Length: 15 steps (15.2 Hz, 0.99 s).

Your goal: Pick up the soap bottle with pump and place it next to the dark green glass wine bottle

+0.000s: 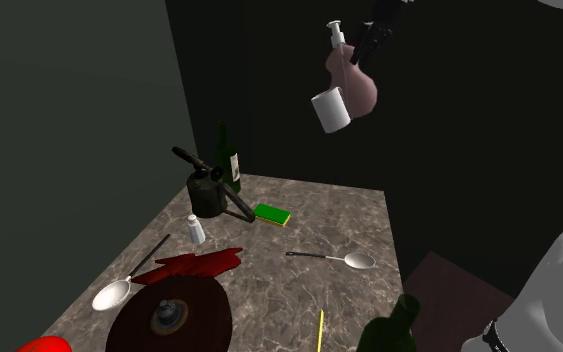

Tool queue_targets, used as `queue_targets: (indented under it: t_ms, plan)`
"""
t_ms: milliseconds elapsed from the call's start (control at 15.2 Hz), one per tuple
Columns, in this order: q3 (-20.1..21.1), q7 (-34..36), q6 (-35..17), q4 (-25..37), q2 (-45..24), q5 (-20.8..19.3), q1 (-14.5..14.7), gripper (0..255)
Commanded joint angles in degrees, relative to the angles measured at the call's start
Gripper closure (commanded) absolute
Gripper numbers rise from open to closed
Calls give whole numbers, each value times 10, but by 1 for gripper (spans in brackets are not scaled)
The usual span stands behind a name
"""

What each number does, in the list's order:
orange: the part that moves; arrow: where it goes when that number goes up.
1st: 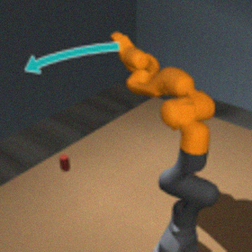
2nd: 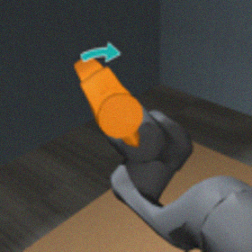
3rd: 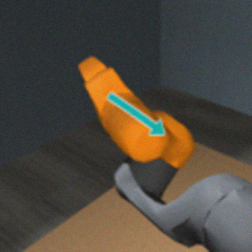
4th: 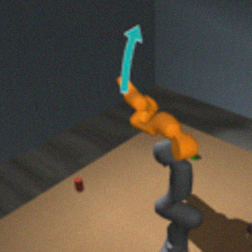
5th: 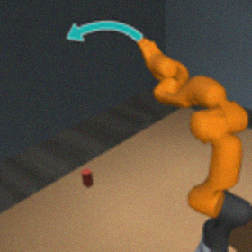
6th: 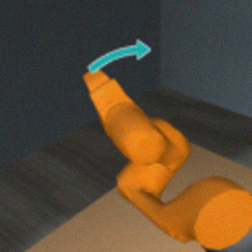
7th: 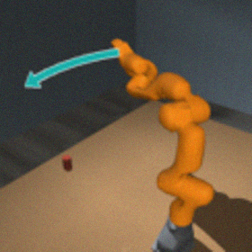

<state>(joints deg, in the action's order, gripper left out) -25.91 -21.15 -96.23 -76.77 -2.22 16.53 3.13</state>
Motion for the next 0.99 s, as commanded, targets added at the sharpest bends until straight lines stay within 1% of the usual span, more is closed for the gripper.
queue_targets:
  t_ms: [0, 198, 462, 660, 924]
  plan:
    - [10, 18, -13, -44, 41, -24, 14, 255]
    - [38, 57, -35, -125, 116, -65, 32, 255]
    - [80, 108, -49, -214, 203, -102, 39, 255]
    - [112, 144, -52, -269, 261, -120, 40, 255]
    - [155, 190, -49, -330, 331, -131, 40, 255]
